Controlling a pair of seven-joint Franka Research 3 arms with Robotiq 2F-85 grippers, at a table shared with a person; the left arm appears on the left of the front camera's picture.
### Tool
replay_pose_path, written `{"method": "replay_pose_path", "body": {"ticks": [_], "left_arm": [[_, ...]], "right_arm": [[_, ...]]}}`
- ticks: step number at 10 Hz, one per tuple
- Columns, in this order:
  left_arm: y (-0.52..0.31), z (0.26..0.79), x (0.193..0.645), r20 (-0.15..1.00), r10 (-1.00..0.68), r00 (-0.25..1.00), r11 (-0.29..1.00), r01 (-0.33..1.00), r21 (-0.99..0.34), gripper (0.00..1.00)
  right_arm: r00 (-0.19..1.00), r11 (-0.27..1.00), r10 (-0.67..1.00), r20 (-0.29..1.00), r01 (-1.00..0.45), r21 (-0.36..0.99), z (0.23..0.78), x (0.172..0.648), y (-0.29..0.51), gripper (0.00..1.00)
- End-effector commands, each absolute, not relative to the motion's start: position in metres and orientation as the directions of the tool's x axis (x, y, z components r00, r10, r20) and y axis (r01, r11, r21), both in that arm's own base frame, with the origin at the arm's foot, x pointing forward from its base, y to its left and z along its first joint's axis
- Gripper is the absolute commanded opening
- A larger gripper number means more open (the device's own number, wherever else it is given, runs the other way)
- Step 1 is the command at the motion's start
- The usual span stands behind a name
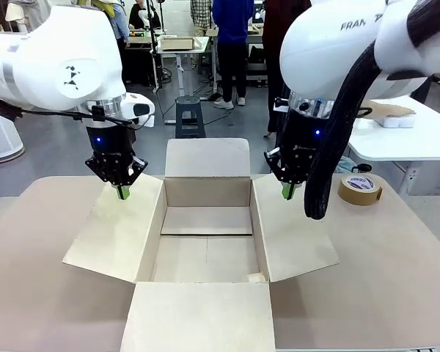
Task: Wrap the clocks to prevent damage.
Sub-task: Open the side flaps of the Package Box.
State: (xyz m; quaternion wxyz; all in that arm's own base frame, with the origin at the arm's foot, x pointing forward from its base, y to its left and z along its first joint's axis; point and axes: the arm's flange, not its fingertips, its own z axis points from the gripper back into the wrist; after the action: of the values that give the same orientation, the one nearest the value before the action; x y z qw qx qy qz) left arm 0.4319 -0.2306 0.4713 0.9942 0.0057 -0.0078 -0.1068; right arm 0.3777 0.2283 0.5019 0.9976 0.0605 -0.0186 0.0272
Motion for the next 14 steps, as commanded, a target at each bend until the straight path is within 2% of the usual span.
{"method": "replay_pose_path", "body": {"ticks": [1,4,5,9,14], "left_arm": [[-0.233,0.465,0.428,0.018,-0.187,0.982,0.982,0.186,0.029,0.0],[-0.227,0.456,0.425,0.0,-0.214,0.977,0.976,0.213,0.054,0.0],[-0.217,0.439,0.434,-0.008,-0.228,0.974,0.972,0.228,0.056,0.0],[-0.205,0.417,0.444,0.016,-0.23,0.973,0.972,0.228,0.059,0.0],[-0.197,0.375,0.462,-0.019,-0.24,0.971,0.969,0.238,-0.061,0.0]], "right_arm": [[0.998,0.995,0.014,0.057,-0.02,0.098,0.486,0.384,0.225,0.01],[0.998,0.996,-0.008,0.061,0.003,0.088,0.45,0.4,0.215,0.01],[0.998,0.997,-0.006,0.064,0.001,0.074,0.425,0.407,0.21,0.01],[0.997,1.0,-0.017,0.076,0.015,0.021,0.403,0.411,0.203,0.01],[0.998,1.0,-0.001,0.064,-0.001,0.031,0.369,0.421,0.199,0.01]]}}
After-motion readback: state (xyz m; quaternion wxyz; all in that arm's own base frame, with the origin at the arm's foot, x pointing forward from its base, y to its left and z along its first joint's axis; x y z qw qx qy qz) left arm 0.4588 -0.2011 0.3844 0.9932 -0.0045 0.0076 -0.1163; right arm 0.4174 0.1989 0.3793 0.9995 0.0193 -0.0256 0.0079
